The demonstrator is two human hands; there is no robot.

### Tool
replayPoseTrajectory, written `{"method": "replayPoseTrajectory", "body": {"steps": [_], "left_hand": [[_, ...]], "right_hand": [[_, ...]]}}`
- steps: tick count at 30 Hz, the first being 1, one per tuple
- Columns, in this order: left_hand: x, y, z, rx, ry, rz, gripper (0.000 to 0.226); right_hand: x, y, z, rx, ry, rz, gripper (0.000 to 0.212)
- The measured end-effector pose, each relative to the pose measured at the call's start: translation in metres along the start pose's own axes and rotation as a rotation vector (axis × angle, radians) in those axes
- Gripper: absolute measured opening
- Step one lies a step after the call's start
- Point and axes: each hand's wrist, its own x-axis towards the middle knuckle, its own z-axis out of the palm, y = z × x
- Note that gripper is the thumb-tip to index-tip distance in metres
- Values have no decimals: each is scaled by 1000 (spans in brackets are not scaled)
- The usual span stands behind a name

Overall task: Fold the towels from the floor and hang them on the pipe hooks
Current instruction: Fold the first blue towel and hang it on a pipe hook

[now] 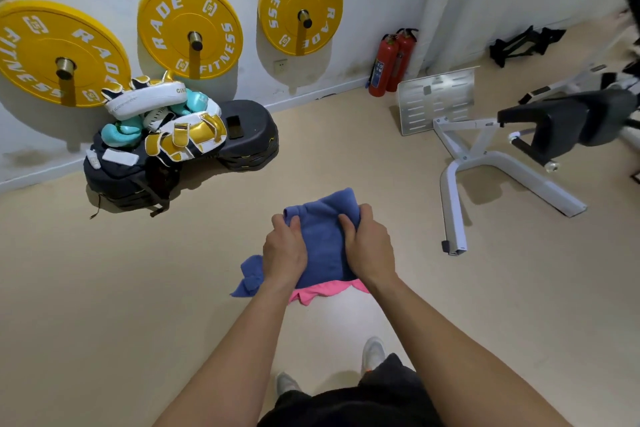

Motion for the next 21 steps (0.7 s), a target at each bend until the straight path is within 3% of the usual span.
{"method": "replayPoseTrajectory", "body": {"steps": [4,9,12,16,21], "left_hand": [[10,29,29,-257,-199,110,30],[39,82,73,-232,-283,207,34],[74,134,108,-88,-247,277,39],[133,231,168,35,-143,356,41],[198,372,239,-18,-73,323,37]], "right_hand": [[29,23,-34,100,67,113,24],[100,54,-83,63,-24,106,24],[167,78,-118,-37,-74,81,25],[279,100,-176,-106,-16,22,34],[418,107,-276,-168,42,-51,33]]}}
